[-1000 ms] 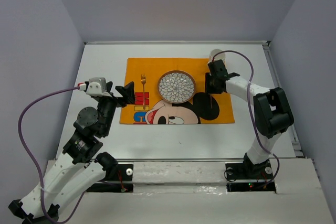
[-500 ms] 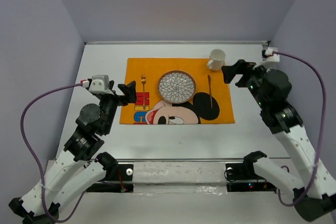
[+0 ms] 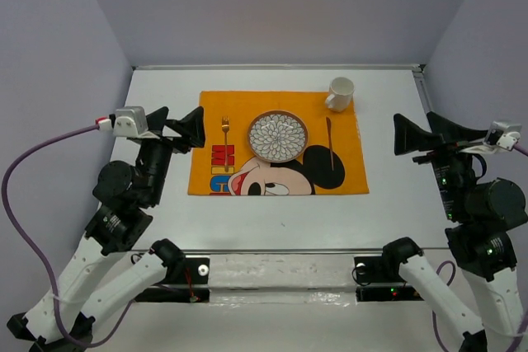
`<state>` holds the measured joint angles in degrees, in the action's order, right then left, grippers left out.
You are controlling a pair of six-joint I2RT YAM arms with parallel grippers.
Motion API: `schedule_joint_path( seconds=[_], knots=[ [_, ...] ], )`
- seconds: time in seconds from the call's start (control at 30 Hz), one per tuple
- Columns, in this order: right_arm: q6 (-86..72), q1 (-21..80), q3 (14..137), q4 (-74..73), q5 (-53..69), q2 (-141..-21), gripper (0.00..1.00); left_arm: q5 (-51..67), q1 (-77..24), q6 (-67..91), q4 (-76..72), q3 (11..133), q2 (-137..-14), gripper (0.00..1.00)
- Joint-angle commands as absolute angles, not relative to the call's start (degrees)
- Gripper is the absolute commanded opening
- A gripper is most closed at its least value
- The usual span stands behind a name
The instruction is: Set the dinner table for one person
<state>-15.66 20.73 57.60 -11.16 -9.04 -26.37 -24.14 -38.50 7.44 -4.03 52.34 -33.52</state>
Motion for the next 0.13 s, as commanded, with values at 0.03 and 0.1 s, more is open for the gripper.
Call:
schedule_joint_path(
  seconds=[0.03,0.1],
  knots=[
    [-13.71,21.09,56.25,-7.91,-11.42,-24.70,1.00,-23.73,-38.23,6.15,-10.36,54.93,-34.63,0.99],
    [-13.18,21.09,56.86,-7.65,-11.69,-25.04,1.00,-23.30,-38.23,5.98,-10.90,55.19,-34.98,0.99]
  ],
)
